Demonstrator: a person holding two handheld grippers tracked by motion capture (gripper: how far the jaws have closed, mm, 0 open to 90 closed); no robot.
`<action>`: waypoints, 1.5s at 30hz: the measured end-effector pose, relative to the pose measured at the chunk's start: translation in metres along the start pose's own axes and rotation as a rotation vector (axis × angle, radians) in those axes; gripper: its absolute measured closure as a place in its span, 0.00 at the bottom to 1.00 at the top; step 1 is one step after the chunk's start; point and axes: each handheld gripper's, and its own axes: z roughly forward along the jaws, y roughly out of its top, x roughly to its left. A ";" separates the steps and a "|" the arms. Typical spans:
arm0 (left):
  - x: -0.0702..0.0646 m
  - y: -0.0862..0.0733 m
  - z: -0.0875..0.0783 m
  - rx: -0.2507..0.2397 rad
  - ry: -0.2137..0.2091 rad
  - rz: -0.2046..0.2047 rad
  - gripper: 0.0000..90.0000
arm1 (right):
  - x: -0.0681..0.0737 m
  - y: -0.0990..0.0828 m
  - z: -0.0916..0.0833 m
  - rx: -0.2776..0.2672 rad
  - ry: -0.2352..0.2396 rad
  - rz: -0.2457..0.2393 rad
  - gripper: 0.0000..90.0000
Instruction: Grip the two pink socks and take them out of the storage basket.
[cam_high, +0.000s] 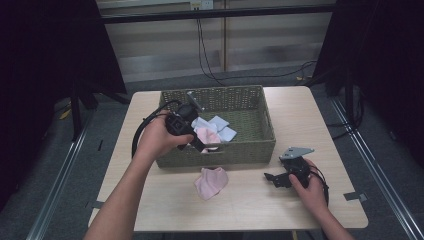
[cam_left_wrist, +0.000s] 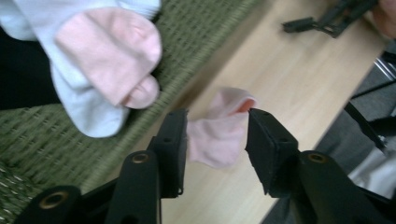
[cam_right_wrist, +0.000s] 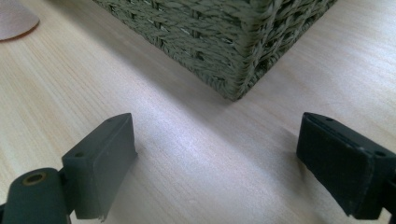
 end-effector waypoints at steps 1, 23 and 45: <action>0.003 0.002 0.001 -0.004 0.008 -0.001 0.61 | 0.000 0.000 0.000 -0.001 0.001 -0.001 0.12; 0.056 0.040 0.040 -0.068 0.096 -0.112 0.54 | 0.000 0.000 0.000 0.000 -0.002 0.000 0.12; 0.085 0.040 0.101 0.003 0.117 -0.192 0.44 | 0.000 0.000 0.000 -0.001 0.001 0.000 0.12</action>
